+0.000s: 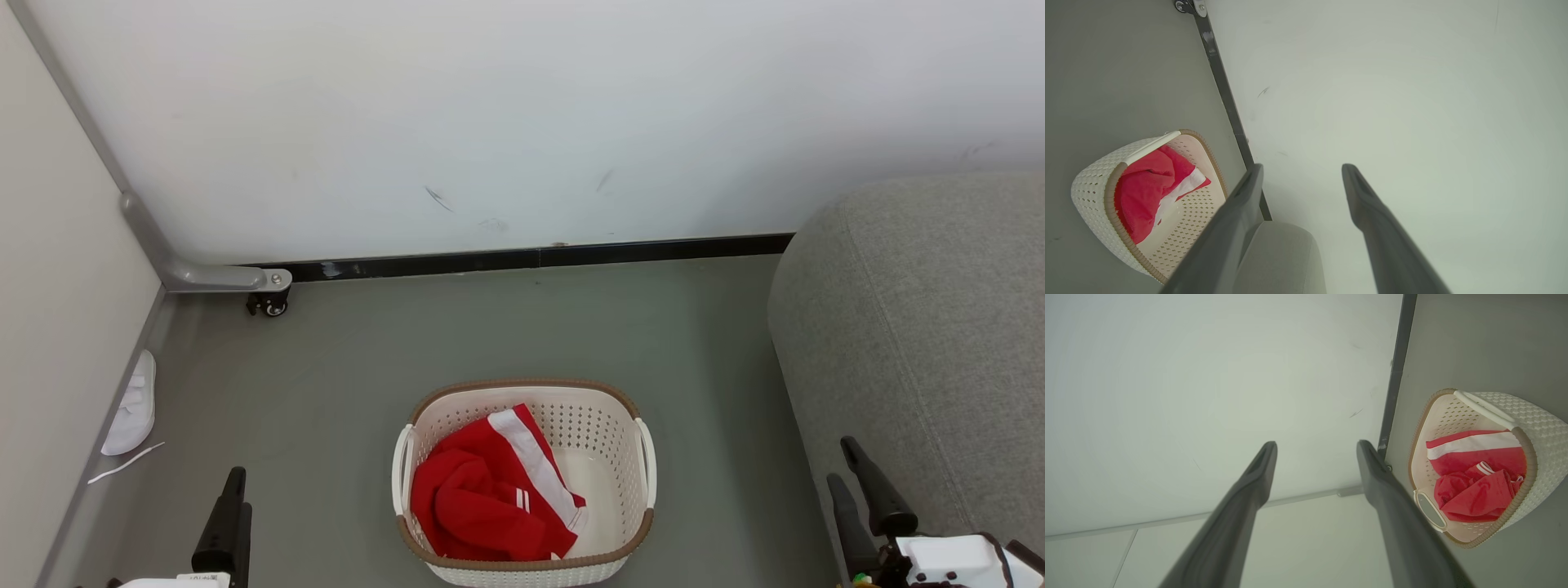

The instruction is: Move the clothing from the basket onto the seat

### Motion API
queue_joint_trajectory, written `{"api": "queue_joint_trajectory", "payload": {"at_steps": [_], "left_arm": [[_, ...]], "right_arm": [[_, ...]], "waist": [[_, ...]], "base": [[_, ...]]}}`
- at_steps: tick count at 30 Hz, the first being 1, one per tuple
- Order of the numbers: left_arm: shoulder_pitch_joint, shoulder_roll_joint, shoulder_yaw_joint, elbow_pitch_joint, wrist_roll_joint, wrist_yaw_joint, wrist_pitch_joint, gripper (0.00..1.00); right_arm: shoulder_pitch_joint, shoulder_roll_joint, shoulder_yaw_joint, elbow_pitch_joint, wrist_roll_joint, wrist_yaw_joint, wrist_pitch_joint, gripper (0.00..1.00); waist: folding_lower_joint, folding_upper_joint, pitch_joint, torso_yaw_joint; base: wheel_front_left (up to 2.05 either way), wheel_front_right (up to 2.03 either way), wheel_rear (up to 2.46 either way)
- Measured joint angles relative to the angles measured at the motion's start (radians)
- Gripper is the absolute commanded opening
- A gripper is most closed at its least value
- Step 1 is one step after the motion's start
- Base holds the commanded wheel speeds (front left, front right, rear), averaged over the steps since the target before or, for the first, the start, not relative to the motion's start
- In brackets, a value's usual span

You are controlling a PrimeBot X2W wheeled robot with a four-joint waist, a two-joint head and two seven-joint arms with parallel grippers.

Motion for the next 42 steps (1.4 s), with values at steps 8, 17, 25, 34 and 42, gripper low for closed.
{"api": "queue_joint_trajectory", "payload": {"at_steps": [8,17,25,34,42], "left_arm": [[0.0,0.029,-0.019,-0.014,0.05,0.0,-0.022,1.0],[0.001,0.065,-0.06,-0.02,0.151,0.0,-0.066,1.0],[0.029,0.101,-0.107,-0.018,0.255,0.0,-0.11,1.0],[0.039,0.126,-0.133,-0.008,0.351,0.0,-0.149,1.0],[0.04,0.148,-0.155,-0.002,0.458,-0.001,-0.18,1.0]], "right_arm": [[0.0,-0.009,0.027,-0.009,-0.085,0.0,-0.025,1.0],[0.0,-0.012,0.03,-0.028,-0.194,0.0,-0.055,1.0],[0.002,-0.014,0.044,-0.043,-0.318,0.0,-0.081,1.0],[0.004,-0.035,0.053,-0.067,-0.481,0.0,-0.103,1.0],[0.007,-0.065,0.071,-0.077,-0.671,0.001,-0.131,1.0]], "waist": [[0.0051,0.0001,-0.008,0.004],[0.0131,0.0,-0.029,0.009],[0.0165,0.0001,-0.053,0.012],[0.0143,0.0001,-0.071,0.015],[0.0074,0.0,-0.076,0.017]], "base": [[0.0,0.0,0.0],[0.0,0.0,0.0],[0.0,0.0,0.0],[0.0,0.0,0.0],[0.0,0.0,0.0]]}}
